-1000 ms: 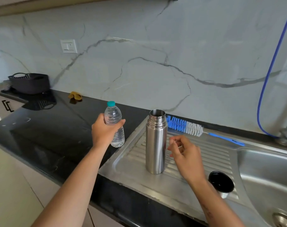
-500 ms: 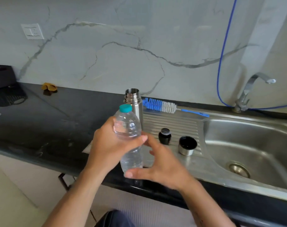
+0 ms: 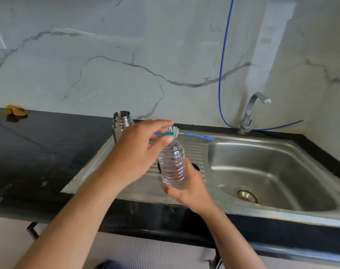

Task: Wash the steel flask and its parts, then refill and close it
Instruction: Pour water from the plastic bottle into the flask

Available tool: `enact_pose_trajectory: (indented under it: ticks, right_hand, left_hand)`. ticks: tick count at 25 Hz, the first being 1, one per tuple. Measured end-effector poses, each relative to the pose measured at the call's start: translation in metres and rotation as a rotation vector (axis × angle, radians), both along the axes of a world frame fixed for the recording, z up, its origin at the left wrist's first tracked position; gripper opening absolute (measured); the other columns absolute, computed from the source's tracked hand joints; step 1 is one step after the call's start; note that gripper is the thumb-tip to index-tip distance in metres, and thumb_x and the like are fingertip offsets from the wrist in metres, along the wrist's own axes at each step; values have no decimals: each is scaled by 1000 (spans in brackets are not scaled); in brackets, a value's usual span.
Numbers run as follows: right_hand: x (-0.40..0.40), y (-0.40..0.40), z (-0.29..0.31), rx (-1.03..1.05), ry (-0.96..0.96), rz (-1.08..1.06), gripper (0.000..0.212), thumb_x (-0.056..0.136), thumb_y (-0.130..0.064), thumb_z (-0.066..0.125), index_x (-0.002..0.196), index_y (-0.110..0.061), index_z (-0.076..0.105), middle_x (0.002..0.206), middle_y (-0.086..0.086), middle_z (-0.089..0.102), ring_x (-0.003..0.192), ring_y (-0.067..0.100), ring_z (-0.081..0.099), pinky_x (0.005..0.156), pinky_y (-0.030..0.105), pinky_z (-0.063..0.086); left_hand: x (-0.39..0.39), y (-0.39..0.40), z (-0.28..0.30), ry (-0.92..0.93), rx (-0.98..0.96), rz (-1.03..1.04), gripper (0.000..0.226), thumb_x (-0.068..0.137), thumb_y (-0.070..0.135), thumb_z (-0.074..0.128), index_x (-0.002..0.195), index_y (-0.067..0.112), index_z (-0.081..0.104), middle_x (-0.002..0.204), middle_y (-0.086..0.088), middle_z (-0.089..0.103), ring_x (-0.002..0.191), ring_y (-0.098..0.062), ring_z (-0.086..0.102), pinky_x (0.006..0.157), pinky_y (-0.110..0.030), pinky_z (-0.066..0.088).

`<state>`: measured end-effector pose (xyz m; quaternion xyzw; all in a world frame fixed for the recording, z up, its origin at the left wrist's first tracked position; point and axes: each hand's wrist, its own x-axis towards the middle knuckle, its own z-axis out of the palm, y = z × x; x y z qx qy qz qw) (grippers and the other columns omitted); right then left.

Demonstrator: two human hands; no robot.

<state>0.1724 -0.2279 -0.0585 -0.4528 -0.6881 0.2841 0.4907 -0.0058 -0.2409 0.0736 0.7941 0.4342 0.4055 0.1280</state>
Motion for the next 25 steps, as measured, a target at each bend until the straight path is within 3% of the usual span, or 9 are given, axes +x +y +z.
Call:
enact_pose_trajectory:
  ticks: [4,7,9,12,16,18,20,23,25]
  right_hand:
    - [8,6,-7,23,30,31,51,73,-15,85,115,-17,59,95,2,69,84,25,66,77,48,54]
    - [3,11,-12,34,110,-19,45,71,-18,85,108,-18,61,87,5,70,77,30,66,72,52,55]
    - [1,15,-13,47,119,-74,45,70,-25,86,107,-19,62,86,3,72,76,28,68,71,53,55]
    - [-2,19,-8,65,84,-128,44,72,-24,89,106,-22,62,87,-2,74,79,19,71,74,48,57]
    - [-10,22,-5,123,64,-151,45,72,-21,90,106,-21,61,87,-4,73,80,17,71,74,41,57]
    - [-11,23,-8,135,58,-157,44,72,-20,91,105,-19,61,87,-4,73,79,15,71,72,37,57]
    - [-9,23,-12,116,68,-136,44,72,-19,91,104,-18,62,87,-4,74,78,16,71,71,38,57]
    - [-5,27,-15,97,99,-108,43,73,-24,90,106,-19,62,86,0,74,77,21,71,71,46,57]
    - [-3,29,-15,104,106,-115,44,72,-31,88,105,-18,62,85,1,74,76,23,71,70,49,56]
  left_hand:
    - [7,18,5,215,42,-72,26,100,24,64,124,20,73,97,12,57,82,9,53,75,-7,36]
    - [14,30,2,218,91,-53,21,99,25,64,112,12,74,93,14,52,82,2,53,78,-9,38]
    - [19,37,-1,171,96,-27,22,97,28,67,104,9,74,96,6,58,82,-5,54,82,-19,45]
    - [24,44,1,158,15,99,37,91,47,70,90,10,70,87,2,58,82,-14,55,72,-30,42]
    - [29,45,10,314,143,418,64,91,70,55,62,14,45,60,1,45,58,-20,46,52,-33,30]
    - [33,46,5,242,215,360,54,94,64,55,72,15,52,70,2,52,64,-19,52,57,-34,42]
    - [33,46,-4,111,218,164,36,94,52,63,87,17,65,83,2,58,75,-18,58,68,-36,51]
    - [24,45,-14,50,144,-18,17,97,34,67,102,20,76,96,4,63,81,-11,60,75,-23,48]
    - [18,42,-15,70,98,-49,22,99,21,65,119,22,74,105,6,62,87,-5,60,77,-10,41]
